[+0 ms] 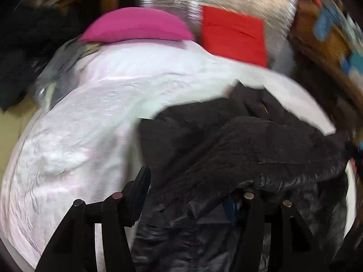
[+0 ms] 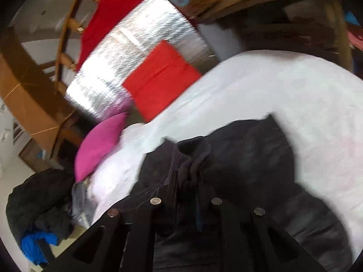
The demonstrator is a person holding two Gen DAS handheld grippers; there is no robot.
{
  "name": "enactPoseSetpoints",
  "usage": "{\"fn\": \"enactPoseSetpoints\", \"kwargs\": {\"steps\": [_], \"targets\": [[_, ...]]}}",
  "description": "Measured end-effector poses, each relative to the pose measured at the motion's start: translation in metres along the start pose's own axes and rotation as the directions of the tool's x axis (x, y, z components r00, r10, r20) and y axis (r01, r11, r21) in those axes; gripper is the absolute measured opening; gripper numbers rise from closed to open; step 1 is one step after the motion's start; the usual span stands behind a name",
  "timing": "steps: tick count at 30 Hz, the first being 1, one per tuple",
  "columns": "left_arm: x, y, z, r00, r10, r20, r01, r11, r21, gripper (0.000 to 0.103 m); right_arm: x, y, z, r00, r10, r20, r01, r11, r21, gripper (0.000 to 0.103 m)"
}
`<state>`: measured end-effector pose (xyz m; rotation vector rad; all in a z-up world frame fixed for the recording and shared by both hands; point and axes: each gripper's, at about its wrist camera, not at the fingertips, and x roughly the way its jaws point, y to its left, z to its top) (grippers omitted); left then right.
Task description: Fold large clothes
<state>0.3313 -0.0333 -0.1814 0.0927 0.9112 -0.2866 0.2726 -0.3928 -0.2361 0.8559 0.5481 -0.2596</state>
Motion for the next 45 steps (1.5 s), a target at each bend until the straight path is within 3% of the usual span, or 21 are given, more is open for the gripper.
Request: {"fn": "enactPoseSetpoints", "kwargs": {"steps": [2,4,8,11,14,17,22,24,26,27,30,32,33,35,38,40,41,42,45], "targets": [[0.007,-0.022,-0.005,0.999,-0.008,-0.033,0.011,0.995,0.096,0.061,0.000,-0.015,0.002,0.999,-0.032,-0.013,0.032,0.999,0.004,0.013],[0.011,-0.045,-0.014,0.995,-0.049,-0.082,0.067,0.970,0.233,0.061,-0.002,-0.030,0.005,0.998,-0.057,-0.015,0.058,0.998,0.002,0.013],[0.008,-0.060,-0.025,0.997,-0.025,-0.069,0.049,0.928,0.370,0.065,0.001,-0.052,0.007,0.999,-0.025,-0.041,0.026,0.999,0.029,0.013],[0.004,-0.044,-0.020,0.993,-0.074,-0.087,0.098,0.942,0.320,0.065,0.012,-0.064,0.006,0.995,-0.025,-0.101,0.027,0.999,0.018,0.013],[-0.008,-0.017,-0.013,0.973,-0.210,-0.093,0.226,0.949,0.220,0.067,0.024,-0.072,0.007,0.989,-0.026,-0.142,0.034,0.998,0.056,0.013],[-0.015,-0.005,-0.013,0.969,-0.235,-0.074,0.245,0.950,0.192,0.071,0.022,-0.076,0.011,0.988,0.002,-0.152,0.010,0.997,0.074,0.013],[-0.033,0.005,-0.018,0.941,-0.334,-0.057,0.339,0.924,0.179,0.073,0.014,-0.073,0.012,0.988,-0.033,-0.149,0.033,0.999,-0.003,0.013],[-0.042,0.010,-0.017,0.944,-0.329,-0.021,0.328,0.929,0.171,0.078,0.019,-0.076,0.013,0.987,-0.037,-0.158,0.039,0.999,0.008,0.013],[-0.045,0.022,-0.015,0.941,-0.339,0.001,0.336,0.934,0.122,0.083,0.020,-0.080,0.014,0.987,-0.033,-0.159,0.039,0.999,0.031,0.013],[-0.041,0.029,-0.013,0.947,-0.320,0.007,0.319,0.945,0.079,0.085,0.020,-0.081,0.015,0.987,-0.034,-0.156,0.040,0.999,0.037,0.013],[-0.012,0.043,-0.008,0.984,-0.177,-0.034,0.176,0.984,-0.021,0.086,0.022,-0.083,0.015,0.983,-0.037,-0.181,0.044,0.998,0.033,0.014],[0.016,0.051,-0.009,0.989,-0.078,-0.126,0.067,0.994,-0.088,0.086,0.025,-0.082,0.016,0.979,-0.033,-0.200,0.043,0.998,0.048,0.014],[0.026,0.053,-0.010,0.985,-0.061,-0.159,0.045,0.994,-0.104,0.086,0.024,-0.086,0.016,0.976,-0.020,-0.215,0.036,0.997,0.071,0.015],[0.042,0.052,-0.010,0.975,-0.083,-0.207,0.054,0.989,-0.139,0.086,0.023,-0.091,0.017,0.972,0.011,-0.234,0.016,0.994,0.112,0.017],[0.039,0.044,-0.006,0.977,-0.112,-0.183,0.089,0.987,-0.131,0.086,0.012,-0.099,0.026,0.968,0.068,-0.241,-0.025,0.984,0.177,0.019],[0.035,0.039,-0.004,0.977,-0.141,-0.159,0.121,0.985,-0.124,0.086,-0.004,-0.104,0.035,0.980,0.075,-0.186,-0.042,0.984,0.174,0.029],[0.036,0.038,-0.004,0.976,-0.152,-0.155,0.133,0.983,-0.126,0.086,-0.010,-0.105,0.039,0.985,0.061,-0.162,-0.035,0.986,0.160,0.062],[0.038,0.037,-0.003,0.974,-0.162,-0.159,0.142,0.981,-0.132,0.086,-0.014,-0.107,0.043,0.988,0.056,-0.140,-0.035,0.988,0.147,0.101],[0.049,0.036,-0.004,0.967,-0.174,-0.185,0.148,0.978,-0.147,0.086,-0.014,-0.111,0.051,0.987,0.101,-0.123,-0.085,0.989,0.124,0.103]]}}
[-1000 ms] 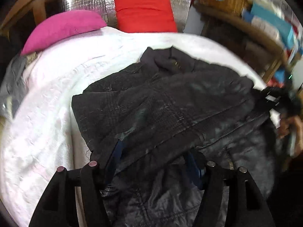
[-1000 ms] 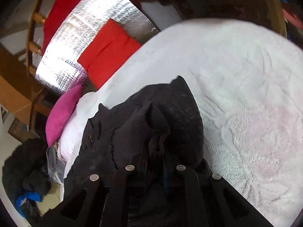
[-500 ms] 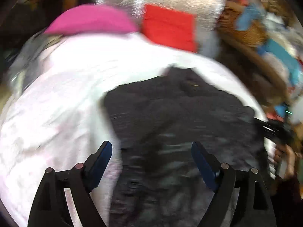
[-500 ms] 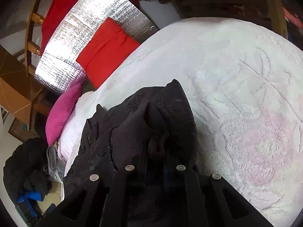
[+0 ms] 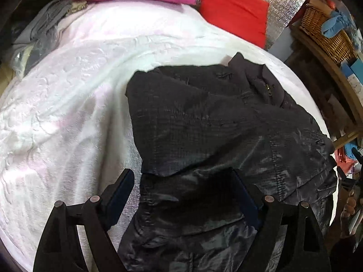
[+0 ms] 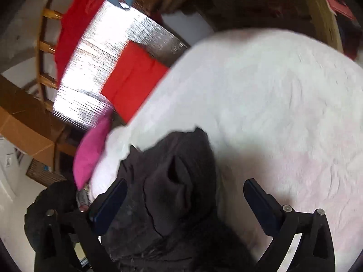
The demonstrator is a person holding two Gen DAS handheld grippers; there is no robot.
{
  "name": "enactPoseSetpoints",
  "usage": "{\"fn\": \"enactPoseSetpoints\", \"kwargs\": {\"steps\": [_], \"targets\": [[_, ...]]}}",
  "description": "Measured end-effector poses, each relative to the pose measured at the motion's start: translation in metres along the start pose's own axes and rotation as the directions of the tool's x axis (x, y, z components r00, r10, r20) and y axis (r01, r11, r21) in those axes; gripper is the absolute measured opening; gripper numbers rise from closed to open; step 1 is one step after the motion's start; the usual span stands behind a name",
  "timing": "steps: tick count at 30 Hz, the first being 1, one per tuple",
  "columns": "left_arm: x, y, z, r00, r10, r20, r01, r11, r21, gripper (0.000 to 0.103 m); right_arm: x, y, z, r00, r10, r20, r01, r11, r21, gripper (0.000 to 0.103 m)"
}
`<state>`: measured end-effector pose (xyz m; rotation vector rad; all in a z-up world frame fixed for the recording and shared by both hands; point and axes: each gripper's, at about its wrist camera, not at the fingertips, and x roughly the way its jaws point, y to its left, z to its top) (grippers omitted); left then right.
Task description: Fold large clothes
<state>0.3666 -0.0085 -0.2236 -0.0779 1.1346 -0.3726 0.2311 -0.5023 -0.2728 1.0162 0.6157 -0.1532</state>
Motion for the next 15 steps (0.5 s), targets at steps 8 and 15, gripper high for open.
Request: {"fn": "enactPoseSetpoints", "kwargs": {"steps": [8,15], "targets": [[0.010,0.001,0.000,0.998,-0.059,-0.007,0.059,0.998,-0.033,0.076,0.072,-0.007,-0.012,0.961,0.032,-0.274,-0.038,0.999,-0.018,0.074],[0.009,-0.005,-0.001,0.999,-0.005,0.041,0.005,1.000,-0.012,0.054,0.097,0.028,-0.020,0.971,-0.096,-0.221,0.052,0.979,-0.195,0.036]]}}
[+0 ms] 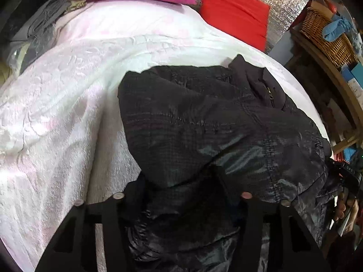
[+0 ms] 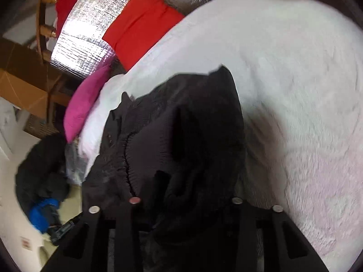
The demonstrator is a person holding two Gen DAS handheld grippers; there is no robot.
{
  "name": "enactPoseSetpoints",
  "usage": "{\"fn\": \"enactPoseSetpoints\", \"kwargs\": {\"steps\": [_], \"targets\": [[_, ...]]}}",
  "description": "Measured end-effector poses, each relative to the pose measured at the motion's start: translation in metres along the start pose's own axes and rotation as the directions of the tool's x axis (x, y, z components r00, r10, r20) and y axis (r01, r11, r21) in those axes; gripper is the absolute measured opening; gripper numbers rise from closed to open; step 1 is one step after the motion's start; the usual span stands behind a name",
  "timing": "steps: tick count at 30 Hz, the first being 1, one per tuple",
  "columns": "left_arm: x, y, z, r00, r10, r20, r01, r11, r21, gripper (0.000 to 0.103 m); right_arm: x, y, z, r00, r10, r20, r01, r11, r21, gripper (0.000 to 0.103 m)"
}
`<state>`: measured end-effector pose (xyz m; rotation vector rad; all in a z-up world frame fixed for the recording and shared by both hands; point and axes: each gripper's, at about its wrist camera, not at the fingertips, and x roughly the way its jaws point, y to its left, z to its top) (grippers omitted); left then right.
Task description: Fold large clothes
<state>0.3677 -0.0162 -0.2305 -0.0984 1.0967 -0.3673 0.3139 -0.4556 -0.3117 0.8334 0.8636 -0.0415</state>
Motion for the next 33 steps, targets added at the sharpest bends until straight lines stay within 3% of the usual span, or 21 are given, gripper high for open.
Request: {"fn": "enactPoseSetpoints", "kwargs": {"steps": [3,8,12,14,16,19,22,24,27,33], "targets": [[0.005,-0.001,0.004,1.000,0.025,0.017,-0.025,1.000,-0.018,0.049,0.009,0.023,0.010,0.994,-0.083,0.065,0.088,0.993,-0.075,0.033],[0.000,-0.010,0.014,0.994,0.083,0.077,-0.082,0.996,-0.021,0.037,0.012,0.035,0.028,0.984,-0.114,0.138,0.130,0.985,-0.116,0.030],[-0.003,-0.014,0.019,0.986,0.119,0.121,-0.116,0.993,-0.026,0.035,0.003,0.044,0.034,0.971,-0.108,0.212,0.141,0.979,-0.149,0.028],[0.004,-0.019,0.018,0.984,0.136,0.112,-0.135,0.991,-0.018,0.036,0.007,0.042,0.033,0.970,-0.120,0.209,0.154,0.976,-0.156,0.028],[0.013,-0.024,0.012,0.981,0.175,0.084,-0.178,0.983,0.032,0.044,0.014,0.028,0.028,0.975,-0.139,0.173,0.166,0.975,-0.151,0.028],[0.014,-0.037,0.005,0.973,0.213,0.086,-0.220,0.972,0.086,0.045,0.014,0.008,0.028,0.994,-0.062,0.093,0.068,0.996,-0.057,0.030],[0.010,-0.040,0.000,0.966,0.244,0.084,-0.252,0.963,0.099,0.056,0.001,-0.004,0.024,1.000,-0.007,0.000,0.007,1.000,0.008,0.038],[0.006,-0.039,-0.004,0.962,0.259,0.089,-0.268,0.958,0.105,0.061,-0.004,-0.014,0.015,0.997,0.005,-0.082,0.000,0.999,0.053,0.084],[-0.002,-0.038,-0.011,0.955,0.280,0.098,-0.291,0.949,0.118,0.065,-0.016,-0.027,-0.004,0.993,0.013,-0.114,-0.005,0.997,0.074,0.084],[-0.020,-0.038,-0.021,0.947,0.299,0.117,-0.312,0.942,0.120,0.067,-0.053,-0.035,-0.023,0.996,0.070,-0.053,-0.065,0.994,0.088,0.083]]}}
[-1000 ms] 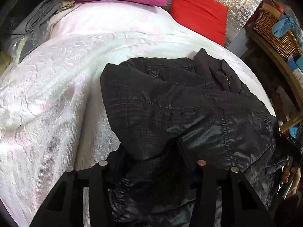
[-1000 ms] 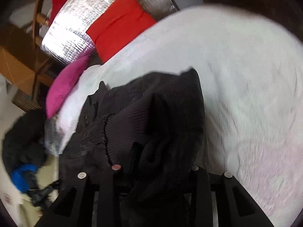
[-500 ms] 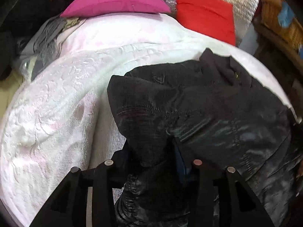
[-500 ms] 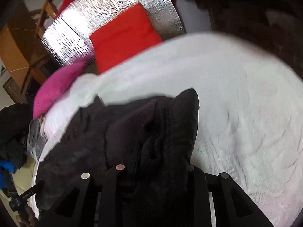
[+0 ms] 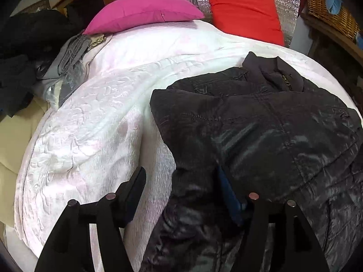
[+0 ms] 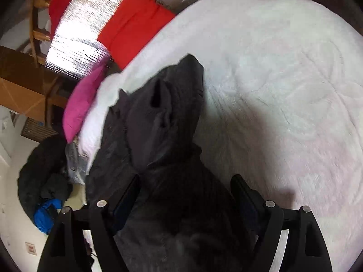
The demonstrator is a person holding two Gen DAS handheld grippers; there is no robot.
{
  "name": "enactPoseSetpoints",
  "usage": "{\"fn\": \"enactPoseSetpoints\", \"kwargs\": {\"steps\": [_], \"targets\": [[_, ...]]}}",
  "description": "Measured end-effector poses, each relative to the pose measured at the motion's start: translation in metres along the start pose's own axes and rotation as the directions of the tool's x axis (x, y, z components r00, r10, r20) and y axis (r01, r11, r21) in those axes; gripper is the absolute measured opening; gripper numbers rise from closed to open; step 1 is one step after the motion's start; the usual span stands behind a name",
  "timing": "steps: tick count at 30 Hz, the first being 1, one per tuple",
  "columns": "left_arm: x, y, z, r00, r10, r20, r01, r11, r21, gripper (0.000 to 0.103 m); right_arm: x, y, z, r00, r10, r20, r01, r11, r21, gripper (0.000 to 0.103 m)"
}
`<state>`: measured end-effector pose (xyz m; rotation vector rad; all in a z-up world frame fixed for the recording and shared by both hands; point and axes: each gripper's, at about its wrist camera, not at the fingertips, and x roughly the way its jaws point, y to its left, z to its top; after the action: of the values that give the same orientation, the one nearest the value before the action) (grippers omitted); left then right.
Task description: Fold large clothes
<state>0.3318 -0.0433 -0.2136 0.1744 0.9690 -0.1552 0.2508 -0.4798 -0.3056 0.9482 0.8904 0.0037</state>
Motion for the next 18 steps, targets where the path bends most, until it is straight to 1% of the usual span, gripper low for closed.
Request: {"fn": "enactPoseSetpoints", "kwargs": {"steps": [1,2,3,4,5,6,8,9,10,12,13,14,15,16,17,18], "targets": [[-0.001,-0.001,-0.002,1.000,-0.004,0.002,0.004,1.000,0.007,0.067,0.000,0.001,-0.002,1.000,-0.005,0.010,0.005,1.000,-0.006,0.083],[-0.001,-0.004,-0.005,1.000,-0.004,0.001,0.004,1.000,0.020,0.067,-0.001,0.001,-0.007,0.999,-0.030,0.024,0.030,0.999,-0.016,0.079],[0.000,-0.005,-0.008,1.000,0.001,-0.006,-0.001,1.000,0.030,0.067,0.000,0.000,-0.009,0.998,-0.063,0.023,0.063,0.998,-0.023,0.066],[0.003,-0.005,-0.011,1.000,0.006,-0.016,-0.006,0.999,0.038,0.067,0.003,-0.002,-0.013,0.995,-0.097,0.011,0.098,0.995,-0.030,0.058],[0.006,-0.004,-0.011,1.000,0.008,-0.021,-0.007,0.999,0.040,0.067,0.006,-0.002,-0.015,0.994,-0.107,0.008,0.107,0.994,-0.031,0.050],[0.008,-0.002,-0.011,1.000,0.008,-0.024,-0.007,0.999,0.037,0.067,0.006,0.001,-0.016,0.993,-0.119,0.018,0.119,0.992,-0.039,0.047],[0.005,-0.001,-0.012,1.000,0.010,-0.025,-0.009,0.999,0.033,0.067,-0.001,0.011,-0.019,0.984,-0.168,0.056,0.172,0.982,-0.077,0.042],[0.003,-0.001,-0.012,1.000,0.015,-0.024,-0.014,0.999,0.038,0.067,-0.006,0.017,-0.023,0.979,-0.190,0.077,0.197,0.976,-0.092,0.042],[0.002,-0.002,-0.013,0.999,0.023,-0.023,-0.022,0.999,0.045,0.068,-0.008,0.018,-0.024,0.977,-0.196,0.083,0.203,0.975,-0.093,0.042],[-0.003,-0.001,-0.013,1.000,0.025,-0.018,-0.024,0.999,0.042,0.068,-0.009,0.017,-0.023,0.974,-0.213,0.076,0.219,0.973,-0.079,0.043],[-0.007,0.001,-0.012,1.000,0.024,-0.008,-0.024,0.999,0.035,0.068,-0.014,0.015,-0.022,0.974,-0.213,0.075,0.218,0.974,-0.061,0.045],[-0.010,0.002,-0.012,1.000,0.027,0.003,-0.027,0.999,0.030,0.068,-0.019,0.013,-0.017,0.975,-0.204,0.085,0.208,0.977,-0.036,0.051],[-0.014,0.003,-0.011,0.999,0.034,0.017,-0.034,0.999,0.026,0.069,-0.025,0.014,-0.013,0.976,-0.185,0.113,0.188,0.982,-0.011,0.055],[-0.018,0.004,-0.009,0.998,0.045,0.038,-0.046,0.999,0.021,0.072,-0.031,0.016,-0.009,0.976,-0.158,0.147,0.160,0.987,0.000,0.057],[-0.021,0.004,-0.008,0.997,0.051,0.059,-0.051,0.999,0.013,0.077,-0.037,0.018,-0.004,0.975,-0.126,0.183,0.127,0.992,0.007,0.061],[-0.025,0.005,-0.006,0.995,0.049,0.082,-0.049,0.999,0.003,0.079,-0.040,0.022,0.001,0.972,-0.100,0.211,0.100,0.995,0.009,0.066]]}}
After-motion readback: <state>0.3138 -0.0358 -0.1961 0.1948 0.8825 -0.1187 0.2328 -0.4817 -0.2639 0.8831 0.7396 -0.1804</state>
